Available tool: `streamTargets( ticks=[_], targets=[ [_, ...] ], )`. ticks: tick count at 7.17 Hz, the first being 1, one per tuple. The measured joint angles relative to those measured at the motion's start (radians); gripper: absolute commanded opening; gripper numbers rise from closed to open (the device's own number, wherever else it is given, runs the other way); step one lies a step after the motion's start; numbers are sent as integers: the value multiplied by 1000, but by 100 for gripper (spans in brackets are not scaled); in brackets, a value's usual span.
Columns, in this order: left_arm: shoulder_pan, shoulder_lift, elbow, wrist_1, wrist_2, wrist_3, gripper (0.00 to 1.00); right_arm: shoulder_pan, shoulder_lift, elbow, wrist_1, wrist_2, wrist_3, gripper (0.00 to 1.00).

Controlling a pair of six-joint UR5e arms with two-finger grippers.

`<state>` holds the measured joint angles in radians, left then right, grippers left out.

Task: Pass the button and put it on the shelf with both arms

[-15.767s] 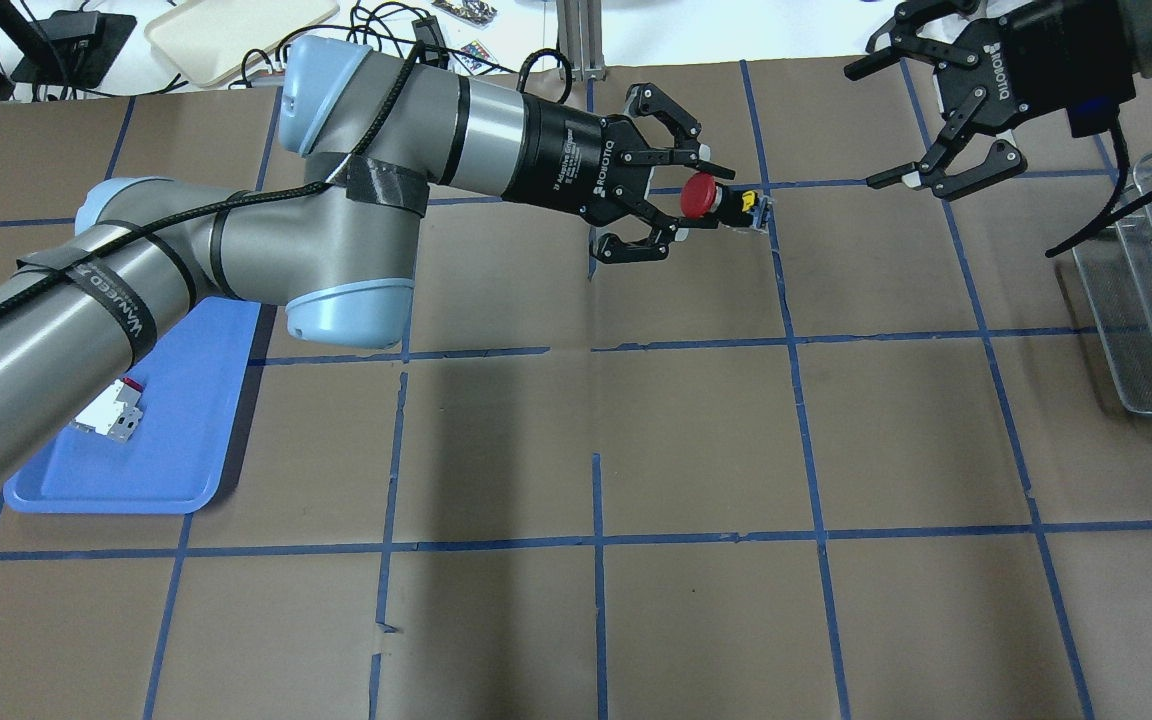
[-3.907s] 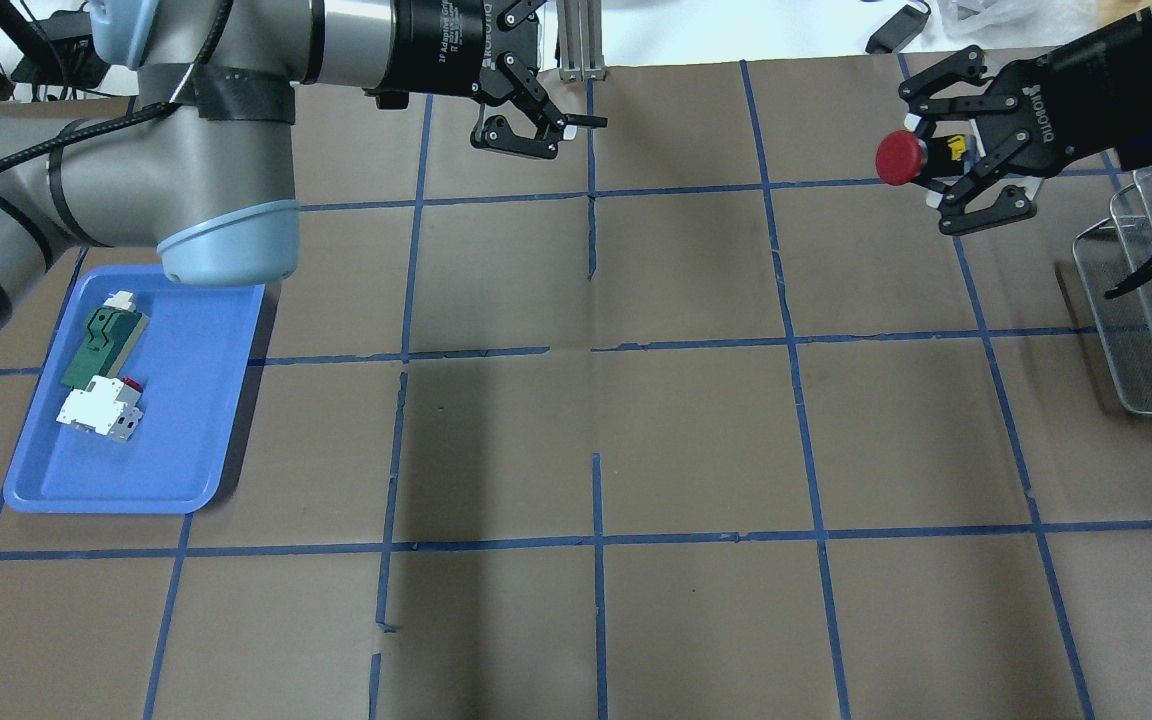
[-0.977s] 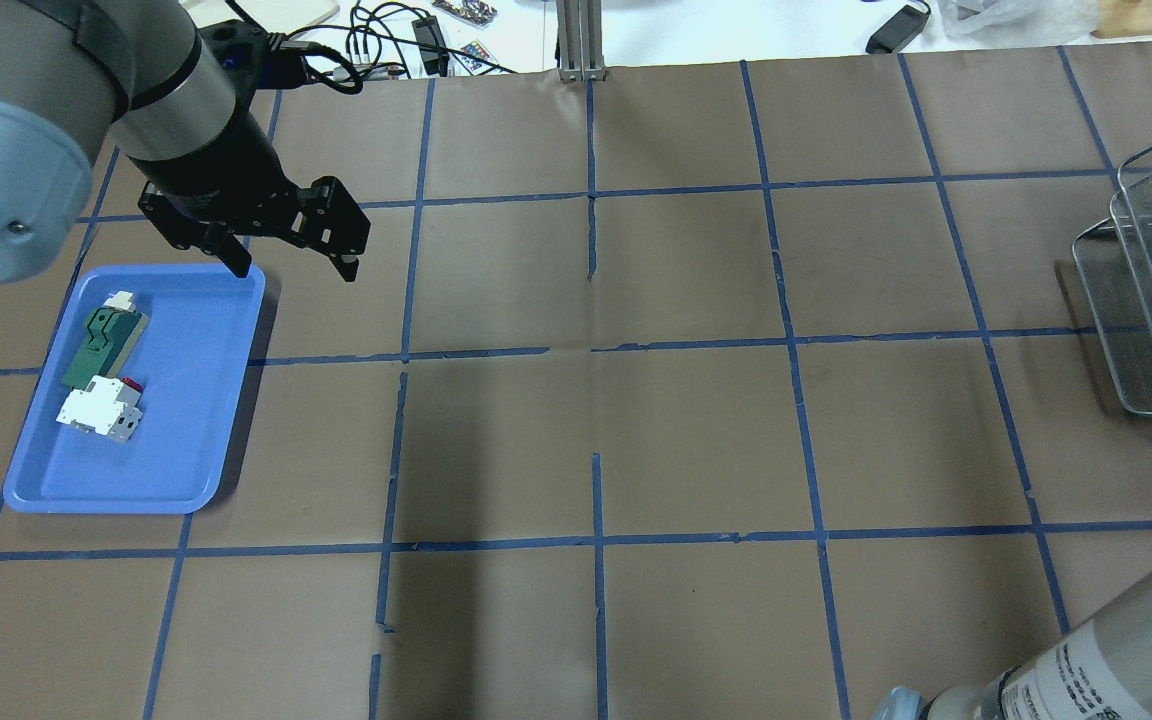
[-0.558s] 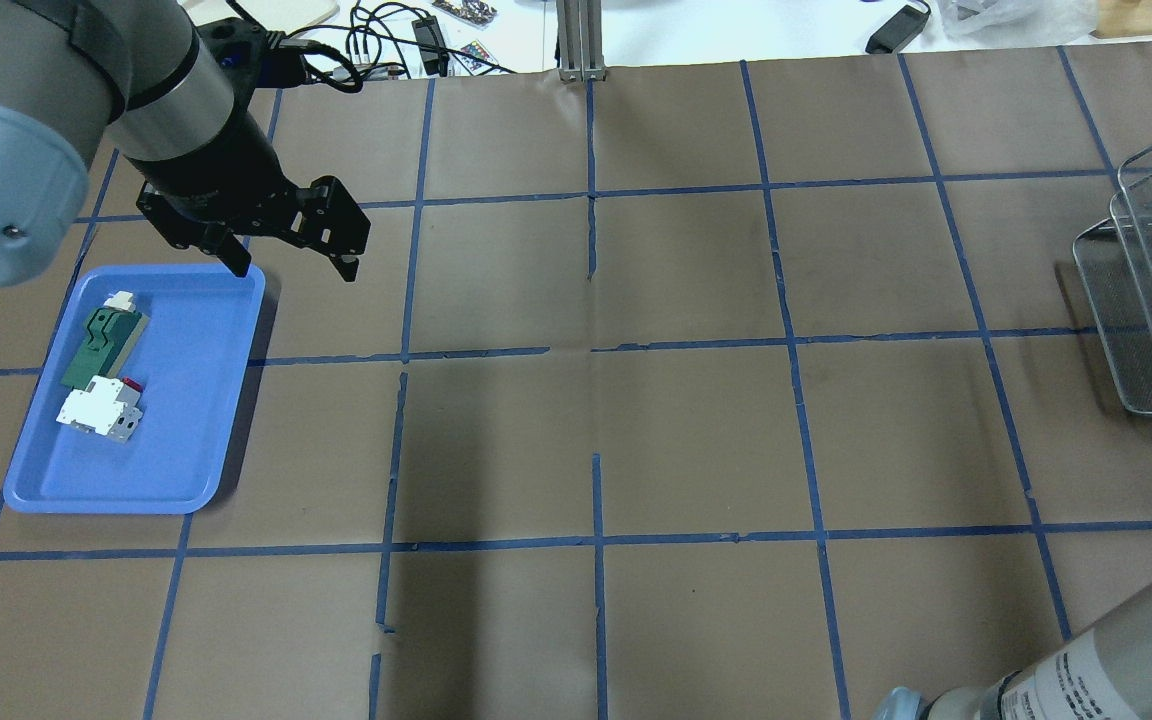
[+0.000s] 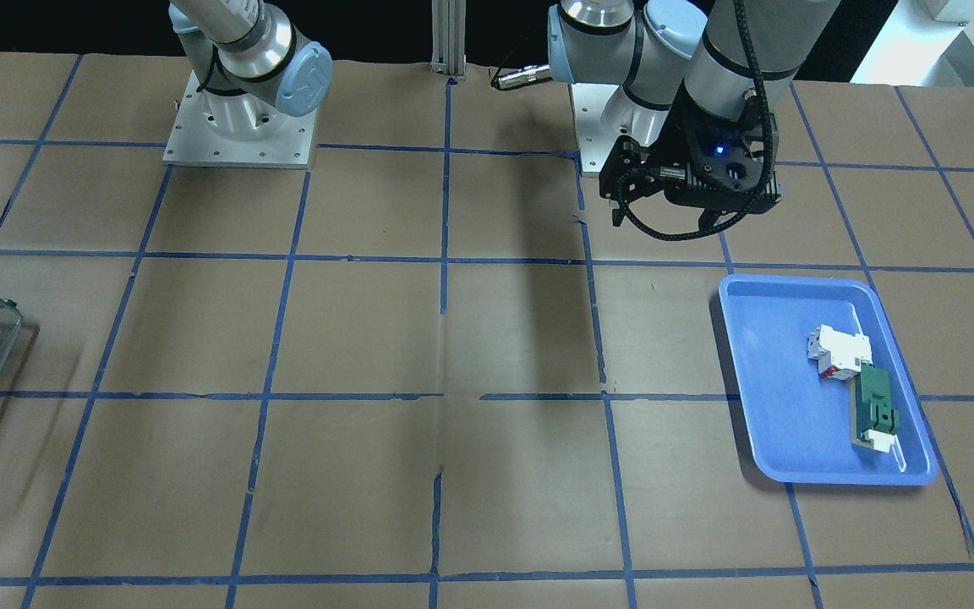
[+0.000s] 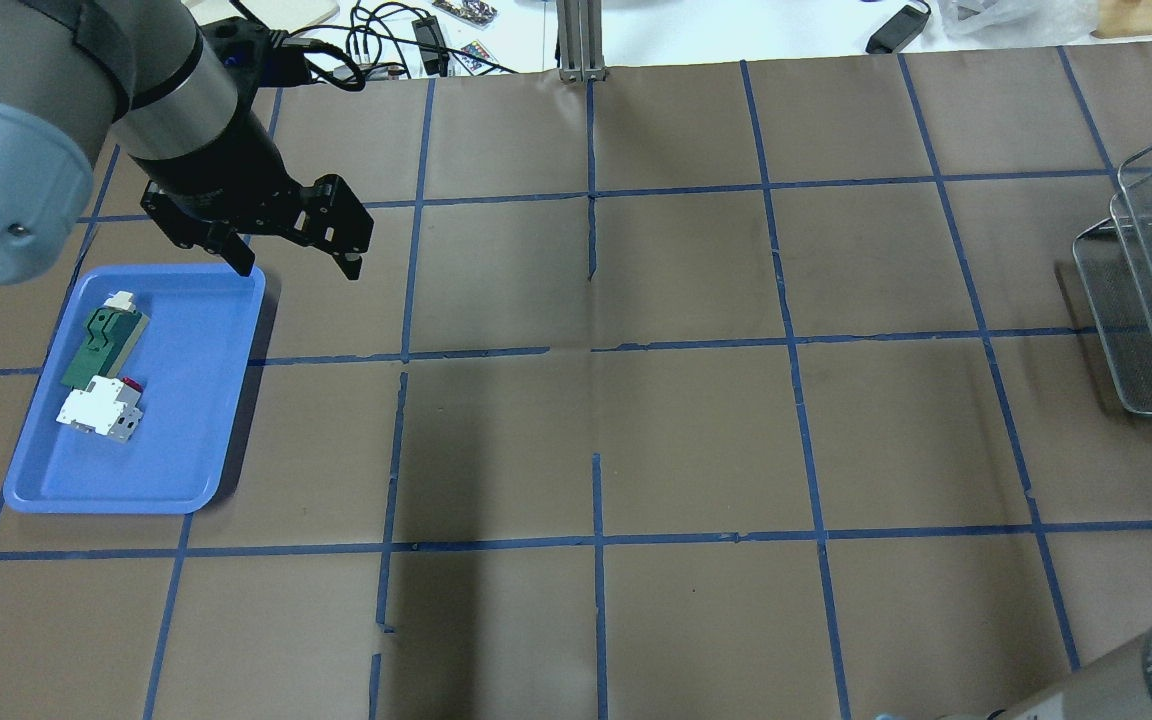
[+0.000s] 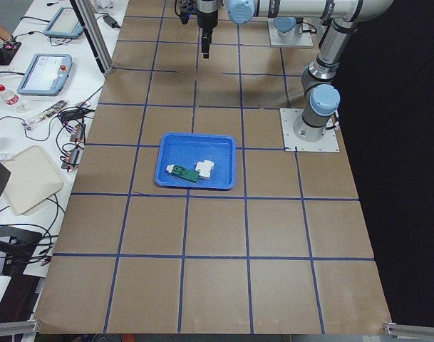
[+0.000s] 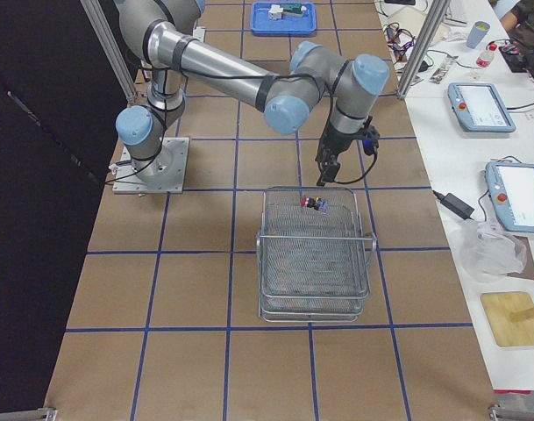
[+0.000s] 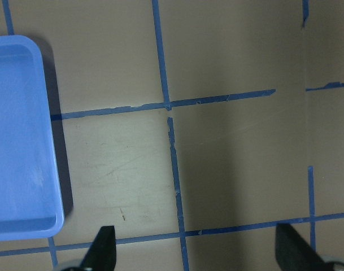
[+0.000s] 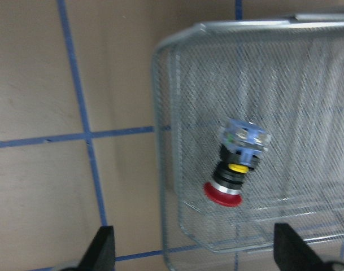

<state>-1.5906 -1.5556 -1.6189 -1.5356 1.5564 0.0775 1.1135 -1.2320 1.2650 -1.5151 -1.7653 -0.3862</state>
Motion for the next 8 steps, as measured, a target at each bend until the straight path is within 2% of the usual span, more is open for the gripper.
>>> streamTargets(
  ticks=[2, 5, 7, 8],
  targets=[
    [-1, 1, -1, 0, 0, 0, 100, 141, -73, 43, 4, 65, 118, 100],
    [-3, 4, -3, -1, 1, 1, 100, 291, -255, 230, -12, 170, 215, 100],
    [-2, 7, -3, 0, 1, 1, 100, 377, -362, 340, -15, 185, 316, 100],
    [-2, 7, -4, 0, 1, 1, 100, 416, -391, 353, -15, 186, 352, 100]
  ],
)
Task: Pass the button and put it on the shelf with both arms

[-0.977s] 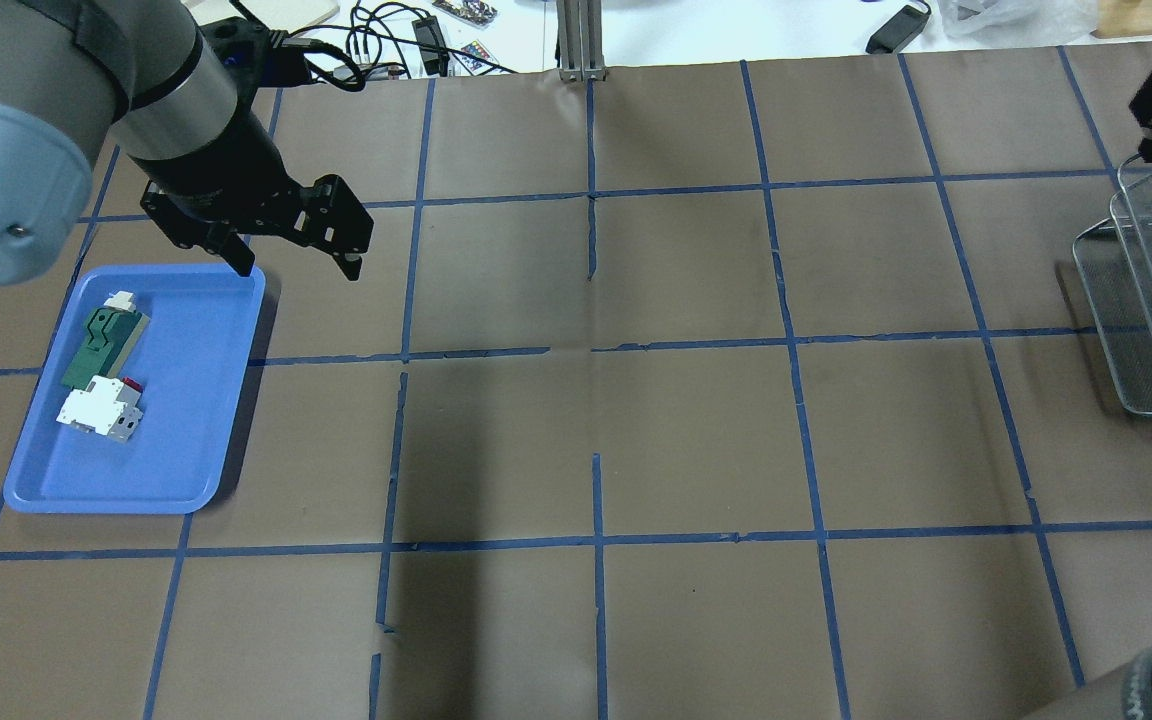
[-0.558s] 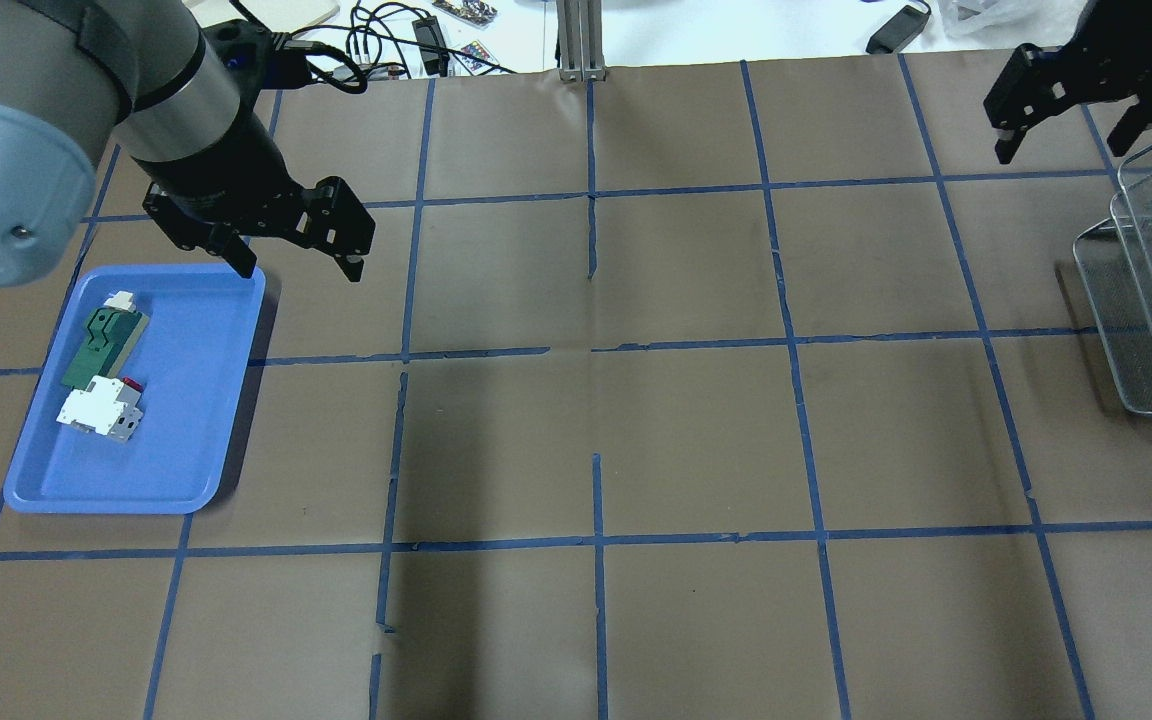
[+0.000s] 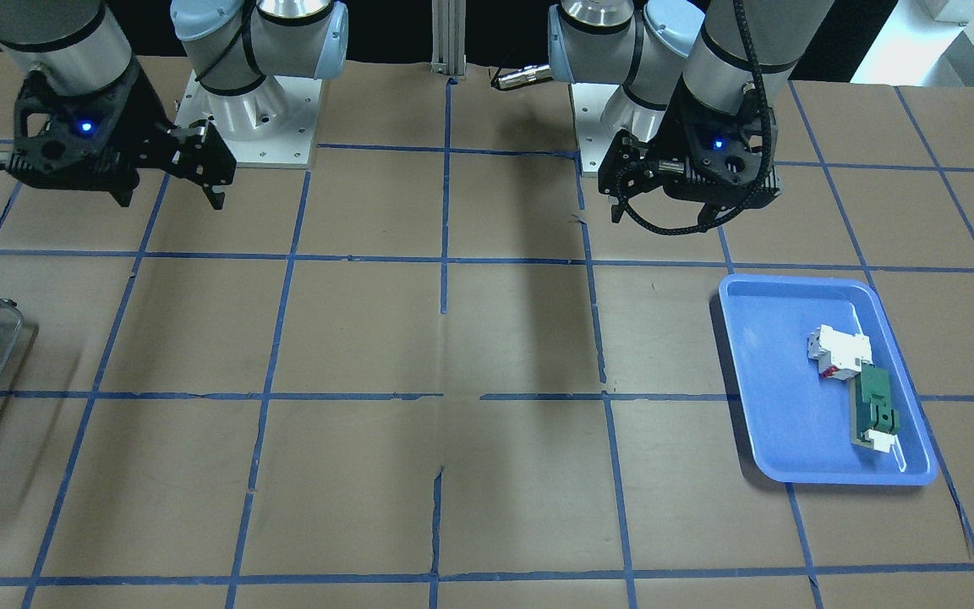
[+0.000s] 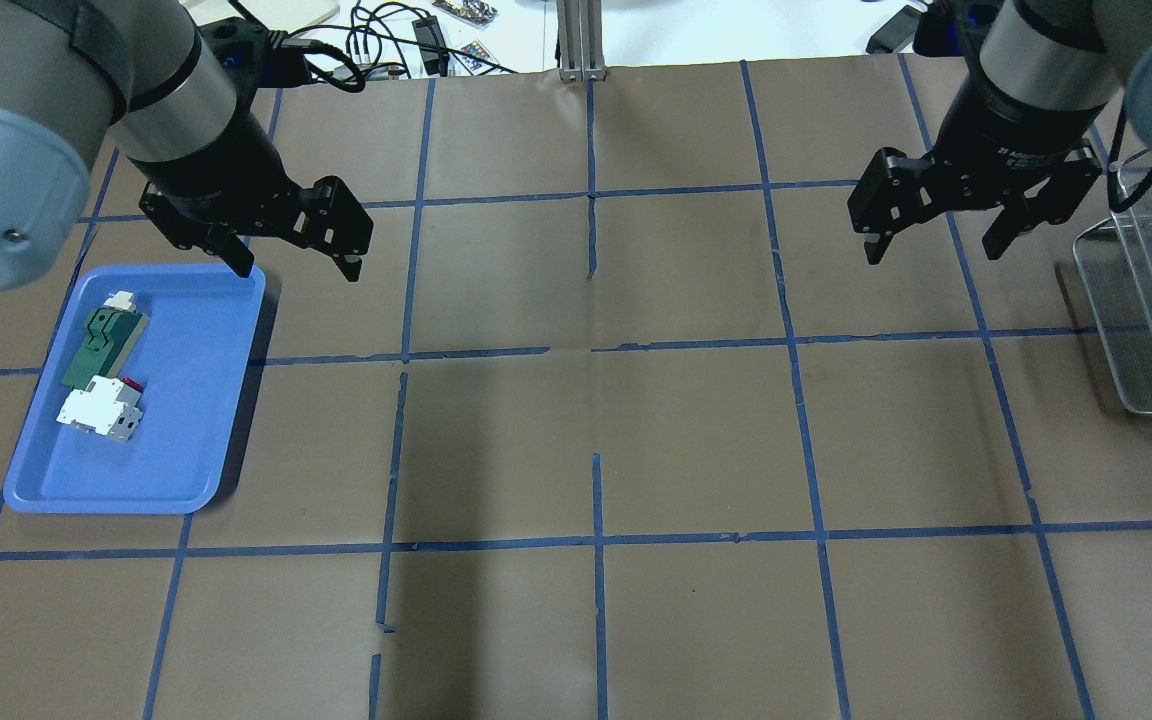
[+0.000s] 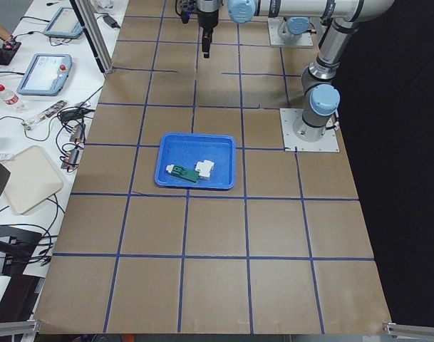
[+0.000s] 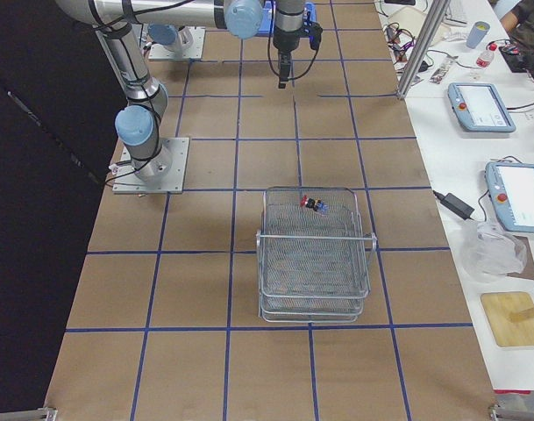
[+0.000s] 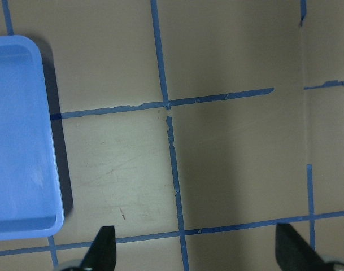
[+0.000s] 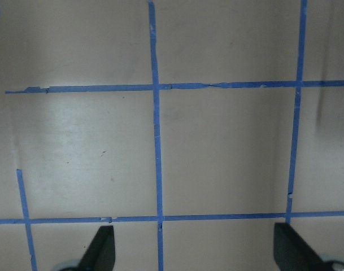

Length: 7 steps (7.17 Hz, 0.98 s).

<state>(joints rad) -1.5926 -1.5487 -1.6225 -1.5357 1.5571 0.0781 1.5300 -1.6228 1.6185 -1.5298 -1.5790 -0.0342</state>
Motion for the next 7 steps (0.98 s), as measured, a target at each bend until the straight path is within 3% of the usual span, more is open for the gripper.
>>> streamTargets(
  ticks=[7],
  targets=[
    [2, 0, 1, 0, 0, 6, 100, 32, -27, 10, 7, 1, 13, 100]
  ],
)
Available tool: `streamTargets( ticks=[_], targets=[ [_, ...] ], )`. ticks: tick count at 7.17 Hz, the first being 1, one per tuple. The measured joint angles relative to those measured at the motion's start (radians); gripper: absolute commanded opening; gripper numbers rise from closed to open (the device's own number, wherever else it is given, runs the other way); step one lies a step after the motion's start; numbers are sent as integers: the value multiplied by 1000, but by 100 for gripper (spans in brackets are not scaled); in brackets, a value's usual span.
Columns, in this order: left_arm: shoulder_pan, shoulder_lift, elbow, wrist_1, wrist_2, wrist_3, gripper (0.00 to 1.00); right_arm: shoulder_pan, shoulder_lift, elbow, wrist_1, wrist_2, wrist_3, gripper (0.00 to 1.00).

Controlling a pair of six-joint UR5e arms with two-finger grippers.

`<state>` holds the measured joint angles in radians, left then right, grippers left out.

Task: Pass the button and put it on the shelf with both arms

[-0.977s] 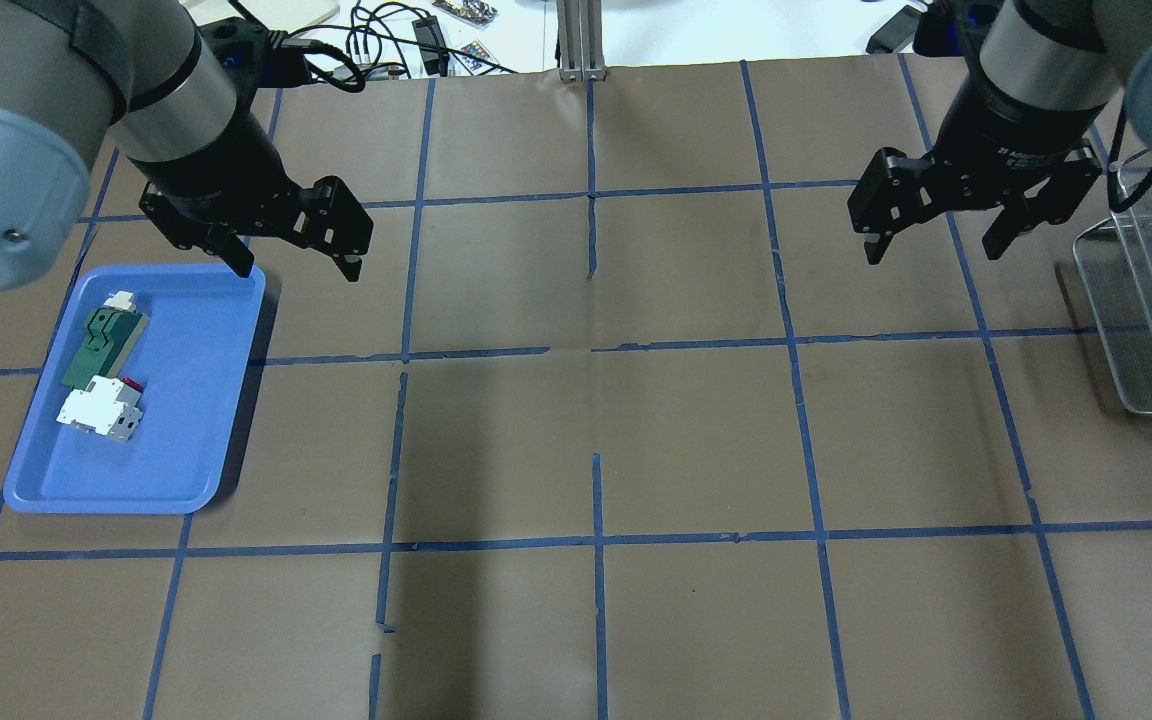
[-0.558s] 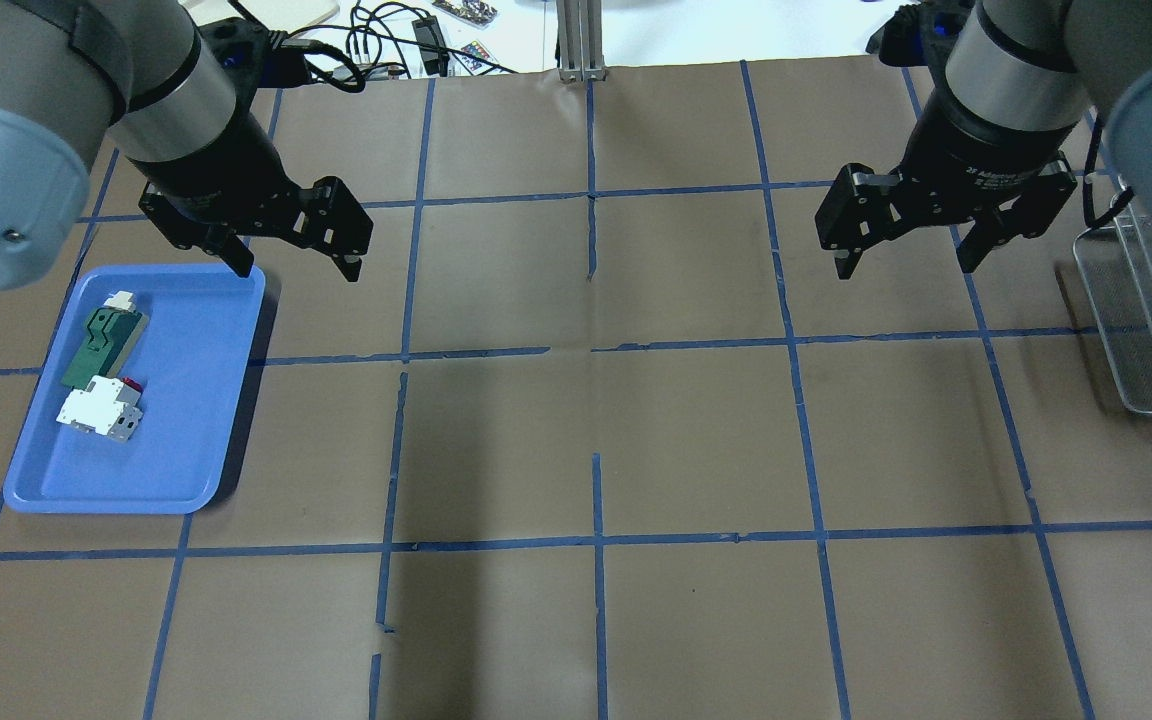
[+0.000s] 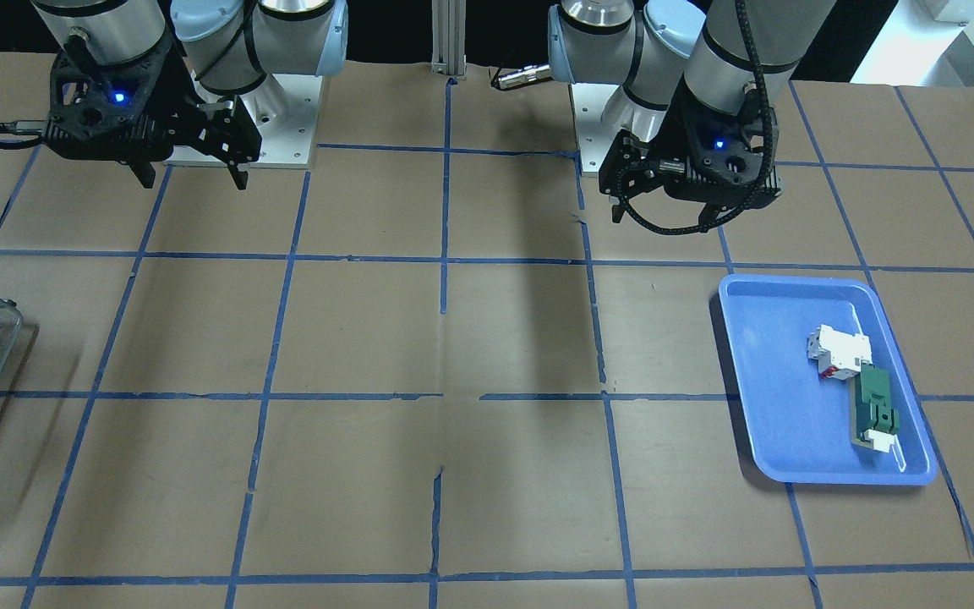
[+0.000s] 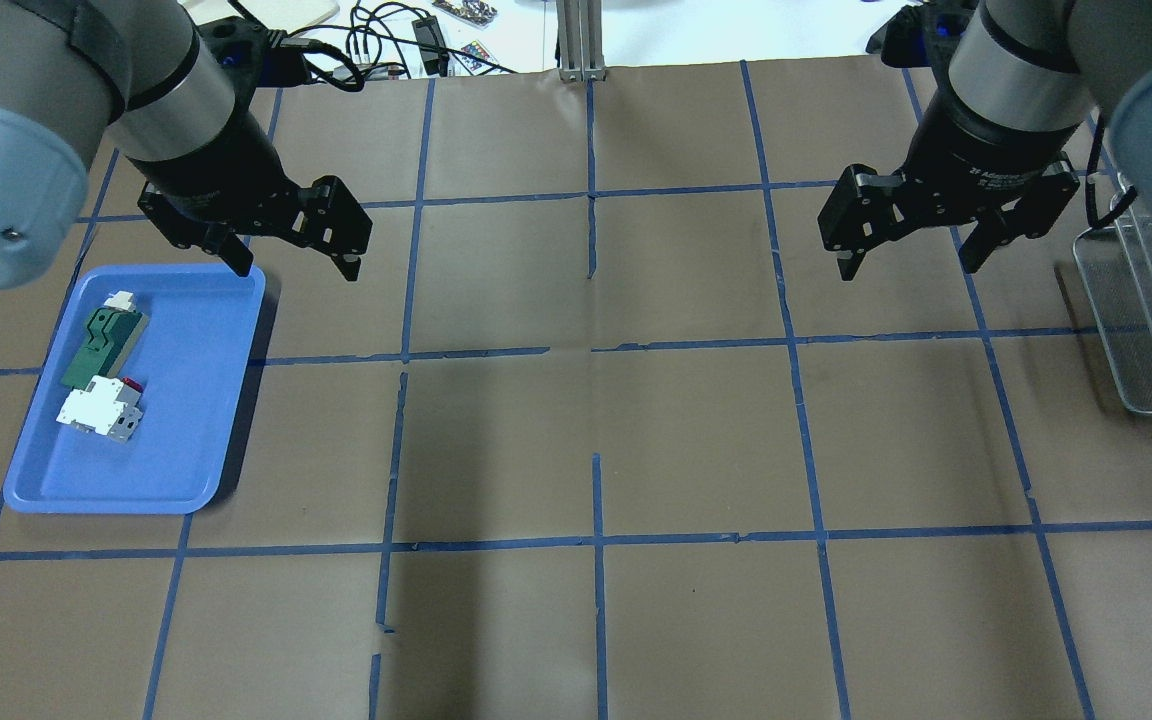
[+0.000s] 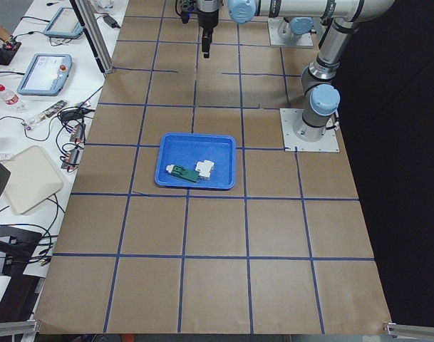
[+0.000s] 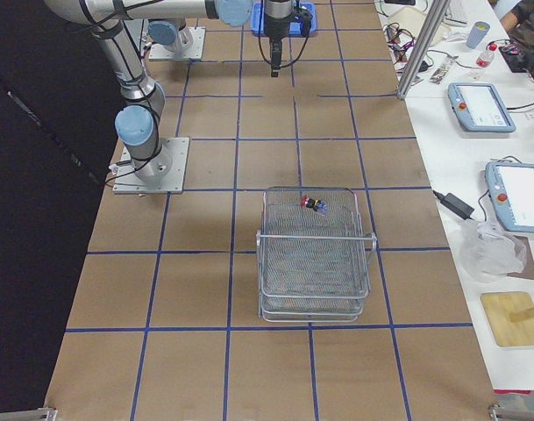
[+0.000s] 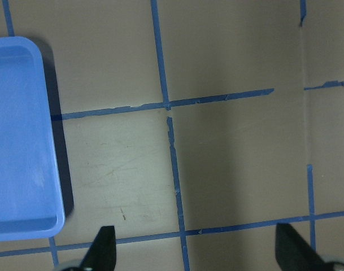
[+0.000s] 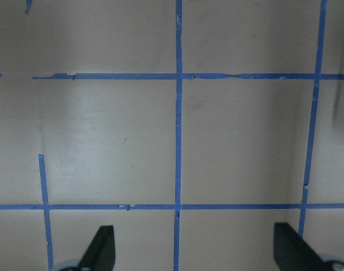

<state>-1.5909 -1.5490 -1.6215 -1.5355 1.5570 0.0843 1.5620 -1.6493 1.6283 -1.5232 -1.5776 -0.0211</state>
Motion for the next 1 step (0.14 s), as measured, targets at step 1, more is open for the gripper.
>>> streamTargets(
  ticks=[1],
  targets=[
    [0, 0, 0, 0, 0, 0, 100, 0, 1, 0, 0, 0, 1, 100]
  ],
)
